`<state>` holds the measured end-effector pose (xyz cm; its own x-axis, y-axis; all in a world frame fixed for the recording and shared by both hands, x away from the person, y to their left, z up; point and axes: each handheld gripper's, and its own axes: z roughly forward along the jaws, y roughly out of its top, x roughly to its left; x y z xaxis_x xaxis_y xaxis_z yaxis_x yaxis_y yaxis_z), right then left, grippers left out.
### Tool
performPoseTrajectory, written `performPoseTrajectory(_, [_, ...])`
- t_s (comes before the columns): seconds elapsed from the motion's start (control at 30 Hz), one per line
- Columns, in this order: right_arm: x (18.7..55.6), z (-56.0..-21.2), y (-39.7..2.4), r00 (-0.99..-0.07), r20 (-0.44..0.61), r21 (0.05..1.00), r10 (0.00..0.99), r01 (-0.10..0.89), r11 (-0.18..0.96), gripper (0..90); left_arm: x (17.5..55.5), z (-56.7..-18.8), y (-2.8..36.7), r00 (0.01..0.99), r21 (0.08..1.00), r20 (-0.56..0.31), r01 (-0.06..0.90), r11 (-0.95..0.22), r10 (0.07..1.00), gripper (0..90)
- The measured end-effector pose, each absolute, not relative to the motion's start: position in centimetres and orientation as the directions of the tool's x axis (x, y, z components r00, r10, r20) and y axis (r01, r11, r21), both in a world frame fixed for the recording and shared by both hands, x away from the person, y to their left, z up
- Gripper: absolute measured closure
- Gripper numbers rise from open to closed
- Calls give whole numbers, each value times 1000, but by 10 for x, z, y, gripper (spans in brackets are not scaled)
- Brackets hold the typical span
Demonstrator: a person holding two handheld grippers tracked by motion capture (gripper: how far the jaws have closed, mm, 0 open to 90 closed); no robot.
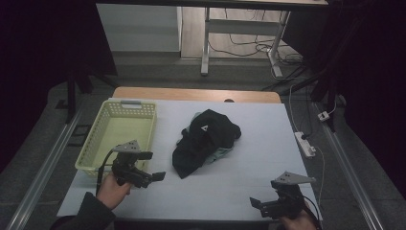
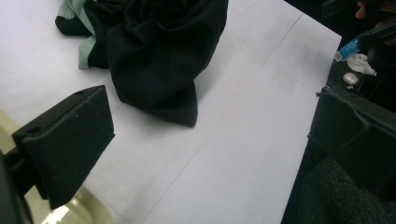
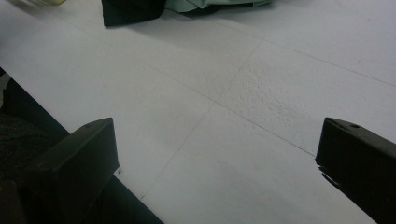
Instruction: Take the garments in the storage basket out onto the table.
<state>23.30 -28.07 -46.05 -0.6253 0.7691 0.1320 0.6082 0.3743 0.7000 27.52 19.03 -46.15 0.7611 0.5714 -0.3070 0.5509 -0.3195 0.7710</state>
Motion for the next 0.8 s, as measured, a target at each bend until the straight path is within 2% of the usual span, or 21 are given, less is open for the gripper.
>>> performPoseTrajectory(0.8, [233,-461,-278,-632,124,695,765,606,387,0,235,-464,227,718,776,-282,561,-288,637,0])
